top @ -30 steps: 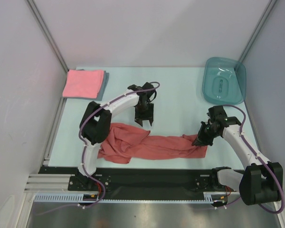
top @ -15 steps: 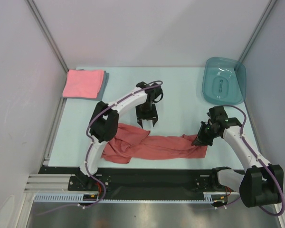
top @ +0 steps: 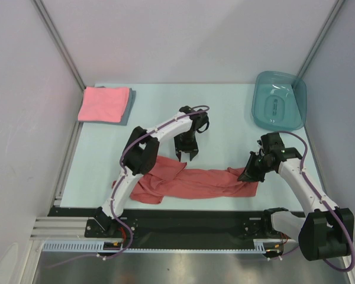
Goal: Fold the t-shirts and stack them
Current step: Flatten the tshirt out
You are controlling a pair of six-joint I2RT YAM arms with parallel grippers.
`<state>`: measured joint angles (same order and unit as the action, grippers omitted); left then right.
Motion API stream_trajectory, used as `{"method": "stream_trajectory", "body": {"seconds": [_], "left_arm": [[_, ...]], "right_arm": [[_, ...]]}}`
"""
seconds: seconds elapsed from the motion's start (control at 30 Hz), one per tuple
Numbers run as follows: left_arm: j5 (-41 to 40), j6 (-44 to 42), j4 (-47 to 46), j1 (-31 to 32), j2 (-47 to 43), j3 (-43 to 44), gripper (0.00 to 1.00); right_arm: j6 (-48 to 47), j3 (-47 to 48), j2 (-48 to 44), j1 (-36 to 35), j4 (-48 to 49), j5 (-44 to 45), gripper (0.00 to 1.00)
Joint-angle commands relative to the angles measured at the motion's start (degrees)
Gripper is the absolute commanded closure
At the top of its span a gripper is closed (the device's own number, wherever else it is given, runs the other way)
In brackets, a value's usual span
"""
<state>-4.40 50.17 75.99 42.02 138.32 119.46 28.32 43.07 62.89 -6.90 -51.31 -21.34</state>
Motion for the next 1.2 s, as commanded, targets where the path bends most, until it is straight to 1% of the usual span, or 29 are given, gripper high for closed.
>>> {"method": "stream_trajectory", "body": {"seconds": [0.0, 0.17, 0.37, 0.5, 0.83, 1.07, 1.17], "left_arm": [[-1.83, 3.17, 8.13, 1.13, -4.28, -1.33, 0.45], [-4.2, 3.88, 8.04, 1.49, -7.27, -1.69, 0.46], [-6.67, 4.41, 8.12, 1.66, -9.73, -1.33, 0.43], [-6.58, 4.67, 8.04, 1.75, -10.44, -3.61, 0.42], [-5.88, 4.06, 8.04, 3.24, -7.28, -3.62, 0.41], [-4.82, 3.97, 8.12, 3.51, -5.52, -3.88, 0.43], [-4.82, 3.71, 8.04, 3.68, -5.34, -4.58, 0.46]], "right_arm": [[-1.25, 0.09, -1.11, 0.13, 0.59, -1.68, 1.0], [-1.68, 0.35, -0.75, 0.22, 1.12, -1.95, 1.0], [-1.95, 0.52, -0.49, 0.3, 1.12, -2.47, 1.0], [-1.95, 0.44, -0.84, 0.3, 1.04, -2.74, 1.0], [-2.12, 0.09, -1.11, 0.3, 0.95, -3.09, 1.0], [-2.04, 0.08, -1.46, 0.39, 1.03, -3.35, 1.0], [-2.21, 0.17, -1.28, 0.39, 0.95, -3.35, 1.0]]}}
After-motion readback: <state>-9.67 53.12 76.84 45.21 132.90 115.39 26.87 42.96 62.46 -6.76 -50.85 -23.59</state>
